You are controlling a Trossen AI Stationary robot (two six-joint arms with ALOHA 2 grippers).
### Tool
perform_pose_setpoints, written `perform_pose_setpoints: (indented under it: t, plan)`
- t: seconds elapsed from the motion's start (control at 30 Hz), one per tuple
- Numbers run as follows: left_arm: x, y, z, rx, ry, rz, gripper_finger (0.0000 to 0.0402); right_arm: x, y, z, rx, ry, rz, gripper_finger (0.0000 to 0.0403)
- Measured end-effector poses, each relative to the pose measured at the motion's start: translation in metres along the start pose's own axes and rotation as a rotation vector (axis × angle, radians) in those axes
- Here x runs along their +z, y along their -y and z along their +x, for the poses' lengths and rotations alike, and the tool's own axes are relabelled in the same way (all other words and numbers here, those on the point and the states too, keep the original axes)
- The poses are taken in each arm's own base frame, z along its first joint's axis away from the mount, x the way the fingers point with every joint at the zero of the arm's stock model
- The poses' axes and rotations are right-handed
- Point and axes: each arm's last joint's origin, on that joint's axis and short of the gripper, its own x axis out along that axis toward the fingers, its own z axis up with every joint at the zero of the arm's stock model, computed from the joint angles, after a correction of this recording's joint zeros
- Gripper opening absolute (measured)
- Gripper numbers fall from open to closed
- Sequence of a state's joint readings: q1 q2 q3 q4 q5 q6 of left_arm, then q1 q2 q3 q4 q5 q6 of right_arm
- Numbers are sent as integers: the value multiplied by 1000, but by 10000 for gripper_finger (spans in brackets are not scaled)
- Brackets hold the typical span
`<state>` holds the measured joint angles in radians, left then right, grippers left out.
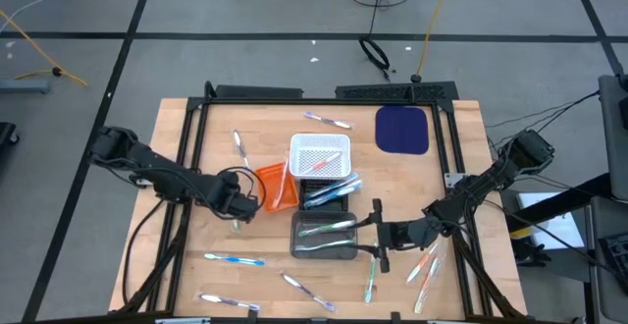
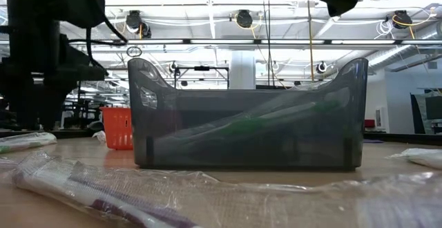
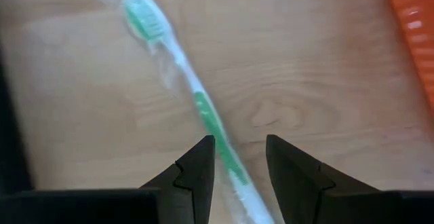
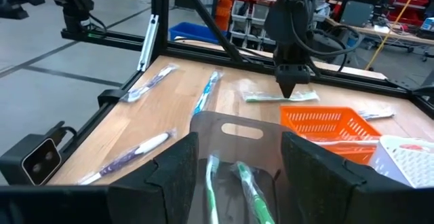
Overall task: Pick & Place Toothbrushes
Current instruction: Put the top green toothbrush into the black bin
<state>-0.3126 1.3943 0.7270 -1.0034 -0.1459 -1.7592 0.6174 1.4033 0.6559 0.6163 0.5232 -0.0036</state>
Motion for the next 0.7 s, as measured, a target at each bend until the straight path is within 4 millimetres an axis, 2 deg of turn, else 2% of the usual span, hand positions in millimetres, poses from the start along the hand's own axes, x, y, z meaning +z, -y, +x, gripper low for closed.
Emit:
perform_pose_setpoints:
  t: [0.27,0.43,0.5,0.63,0.7]
  plan:
    - [-3,-9,23,-22,-41,-34,131,0,0,0,0,1,0,201]
    - [-3,-11,27,-30,-47,-29,125,0,0,0,-1,4,2,200]
    - [-3,-10,26,-29,-47,-24,106,0,0,0,-1,4,3,200]
    - [-3,-9,25,-26,-46,-9,32,1,0,0,-1,6,4,199]
    - [-2,-10,25,-20,-43,-2,11,1,0,0,-1,6,4,199]
